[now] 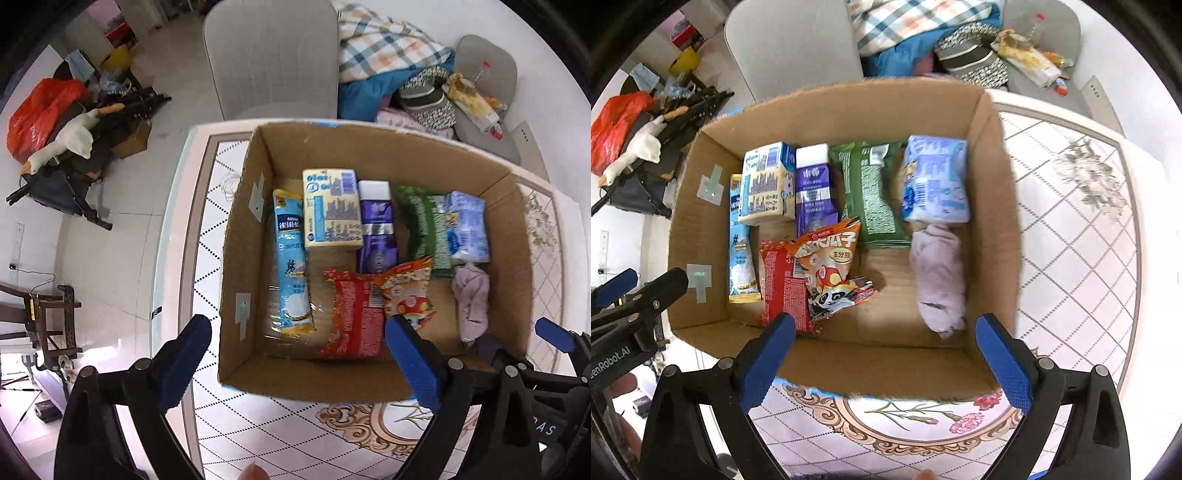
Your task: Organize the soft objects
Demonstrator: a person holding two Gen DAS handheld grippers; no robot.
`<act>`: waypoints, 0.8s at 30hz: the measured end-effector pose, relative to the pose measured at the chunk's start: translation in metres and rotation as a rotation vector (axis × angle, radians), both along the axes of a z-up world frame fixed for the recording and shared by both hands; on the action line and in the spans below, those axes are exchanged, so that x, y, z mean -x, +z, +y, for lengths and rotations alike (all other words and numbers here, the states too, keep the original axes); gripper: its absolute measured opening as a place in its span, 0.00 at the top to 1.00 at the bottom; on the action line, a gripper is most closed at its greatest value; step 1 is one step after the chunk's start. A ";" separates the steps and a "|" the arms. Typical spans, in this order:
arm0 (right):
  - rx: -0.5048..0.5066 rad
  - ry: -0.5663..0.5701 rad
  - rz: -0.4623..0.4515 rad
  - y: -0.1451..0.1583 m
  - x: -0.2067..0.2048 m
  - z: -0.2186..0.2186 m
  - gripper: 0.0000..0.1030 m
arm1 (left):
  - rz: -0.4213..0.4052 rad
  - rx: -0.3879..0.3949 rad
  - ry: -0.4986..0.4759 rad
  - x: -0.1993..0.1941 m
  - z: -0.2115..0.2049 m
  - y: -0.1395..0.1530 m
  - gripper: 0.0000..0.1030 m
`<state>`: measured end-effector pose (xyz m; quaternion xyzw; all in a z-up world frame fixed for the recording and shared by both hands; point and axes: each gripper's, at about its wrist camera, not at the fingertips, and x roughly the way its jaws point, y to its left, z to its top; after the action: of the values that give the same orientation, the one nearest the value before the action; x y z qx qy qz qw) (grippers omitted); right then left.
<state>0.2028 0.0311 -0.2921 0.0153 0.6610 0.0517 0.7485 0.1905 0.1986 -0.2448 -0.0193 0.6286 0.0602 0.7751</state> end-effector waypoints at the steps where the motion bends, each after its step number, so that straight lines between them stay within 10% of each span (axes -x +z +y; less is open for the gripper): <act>1: -0.003 -0.006 -0.010 0.007 0.003 -0.004 0.03 | -0.008 0.003 0.001 0.004 0.000 0.005 0.06; 24: -0.052 -0.004 -0.380 0.257 0.154 -0.059 0.03 | -0.348 0.004 -0.021 0.141 -0.041 0.224 0.06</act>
<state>0.0484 -0.0274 -0.0347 0.0258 0.5061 0.0692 0.8593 0.0492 0.1580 -0.0212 -0.0242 0.4854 0.0466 0.8727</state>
